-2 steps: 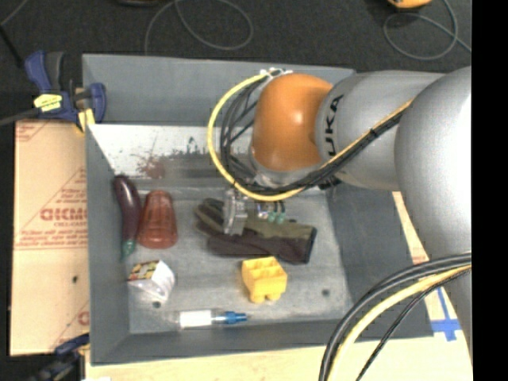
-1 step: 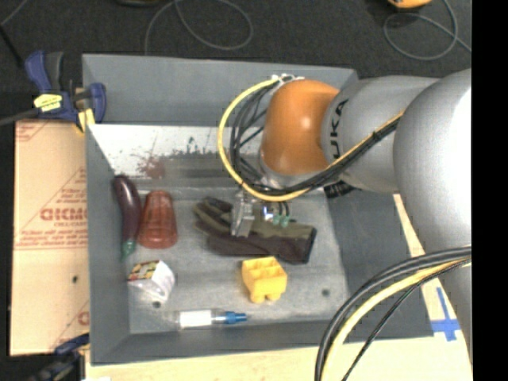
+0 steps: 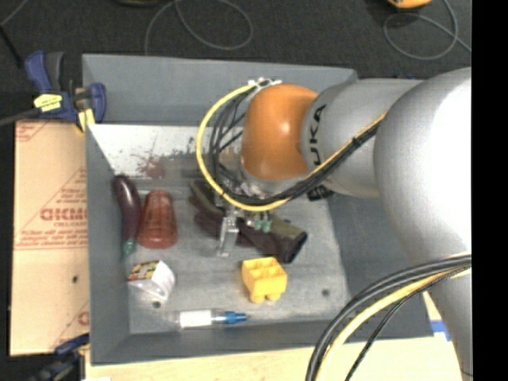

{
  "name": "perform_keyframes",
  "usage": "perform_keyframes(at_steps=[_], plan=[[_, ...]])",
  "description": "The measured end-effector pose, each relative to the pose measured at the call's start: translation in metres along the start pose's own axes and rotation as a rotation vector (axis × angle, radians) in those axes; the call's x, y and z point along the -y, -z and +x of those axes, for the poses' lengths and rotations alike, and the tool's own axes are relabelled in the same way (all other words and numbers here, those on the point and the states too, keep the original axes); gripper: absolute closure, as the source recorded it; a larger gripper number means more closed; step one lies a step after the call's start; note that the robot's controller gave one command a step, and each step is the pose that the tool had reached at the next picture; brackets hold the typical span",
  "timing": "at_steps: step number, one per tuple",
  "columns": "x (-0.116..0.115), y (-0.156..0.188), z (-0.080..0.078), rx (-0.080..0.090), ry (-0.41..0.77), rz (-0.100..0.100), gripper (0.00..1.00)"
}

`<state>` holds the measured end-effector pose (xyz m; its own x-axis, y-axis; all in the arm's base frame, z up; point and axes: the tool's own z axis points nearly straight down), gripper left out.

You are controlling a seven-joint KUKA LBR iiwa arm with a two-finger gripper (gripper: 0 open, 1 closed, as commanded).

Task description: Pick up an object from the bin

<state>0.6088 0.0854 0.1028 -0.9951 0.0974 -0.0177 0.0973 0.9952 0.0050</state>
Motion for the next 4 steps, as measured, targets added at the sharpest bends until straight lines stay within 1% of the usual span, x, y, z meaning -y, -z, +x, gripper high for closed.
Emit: perform_keyframes(at_steps=[1,2,3,4], plan=[[0.000,0.000,0.000,0.000,-0.004,-0.001,1.00],[0.000,0.000,0.000,0.000,-0.005,-0.001,1.00],[0.003,-0.003,-0.004,0.003,0.015,-0.001,1.00],[0.004,-0.018,-0.004,-0.007,0.013,0.001,0.00]])
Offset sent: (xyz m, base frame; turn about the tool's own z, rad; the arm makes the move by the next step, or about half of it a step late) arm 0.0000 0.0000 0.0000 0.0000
